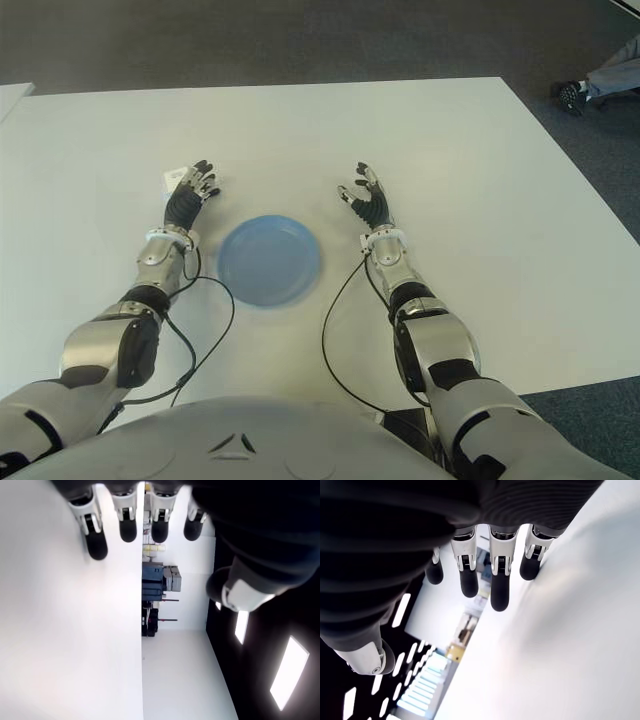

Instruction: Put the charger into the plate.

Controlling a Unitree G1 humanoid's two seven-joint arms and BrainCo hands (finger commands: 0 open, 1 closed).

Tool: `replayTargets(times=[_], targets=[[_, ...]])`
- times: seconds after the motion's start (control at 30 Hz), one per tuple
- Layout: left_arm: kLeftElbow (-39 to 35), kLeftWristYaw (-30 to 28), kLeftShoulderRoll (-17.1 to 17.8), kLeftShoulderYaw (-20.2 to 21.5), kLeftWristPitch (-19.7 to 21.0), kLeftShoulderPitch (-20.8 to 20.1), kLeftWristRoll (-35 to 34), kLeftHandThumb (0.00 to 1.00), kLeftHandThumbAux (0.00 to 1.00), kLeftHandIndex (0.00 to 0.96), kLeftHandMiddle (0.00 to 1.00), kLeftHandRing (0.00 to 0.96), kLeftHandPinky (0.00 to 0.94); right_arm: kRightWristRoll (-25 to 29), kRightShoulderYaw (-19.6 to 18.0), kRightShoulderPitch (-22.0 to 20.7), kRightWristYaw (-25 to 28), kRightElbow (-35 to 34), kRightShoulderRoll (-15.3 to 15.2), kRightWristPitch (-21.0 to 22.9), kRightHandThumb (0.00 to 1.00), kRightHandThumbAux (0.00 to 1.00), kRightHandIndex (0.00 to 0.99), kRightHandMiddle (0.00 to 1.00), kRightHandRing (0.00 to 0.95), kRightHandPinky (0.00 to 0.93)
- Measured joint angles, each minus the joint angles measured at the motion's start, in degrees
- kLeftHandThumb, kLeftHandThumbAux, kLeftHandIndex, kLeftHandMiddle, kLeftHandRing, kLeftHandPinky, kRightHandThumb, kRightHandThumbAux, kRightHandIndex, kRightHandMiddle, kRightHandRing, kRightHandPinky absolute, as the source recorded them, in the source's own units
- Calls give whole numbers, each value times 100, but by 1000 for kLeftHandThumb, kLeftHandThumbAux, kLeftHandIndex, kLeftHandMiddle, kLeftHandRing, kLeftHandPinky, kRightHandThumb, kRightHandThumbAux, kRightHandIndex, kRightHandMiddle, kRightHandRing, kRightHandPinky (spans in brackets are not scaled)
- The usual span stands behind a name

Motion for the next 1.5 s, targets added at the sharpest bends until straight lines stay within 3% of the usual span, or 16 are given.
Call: replayTargets(times=[0.47,0.97,1.2,1.5], targets=[[-448,273,32,-41,-233,188,1,579,490,8,89,127,222,127,-122,3,47,-6,61,2,166,565,19,97,123,186],[-2090,853,-115,-304,168,586,192,676,353,40,167,205,275,127,-132,-2,50,-4,70,9,159,564,21,101,129,185],[-2929,1088,-125,-333,385,884,279,677,403,91,238,256,286,127,-133,-15,50,-1,74,26,159,559,20,99,123,176],[-4103,1113,-110,-346,971,1157,302,682,543,188,321,363,425,124,-132,-34,50,7,80,62,151,551,20,97,122,178]])
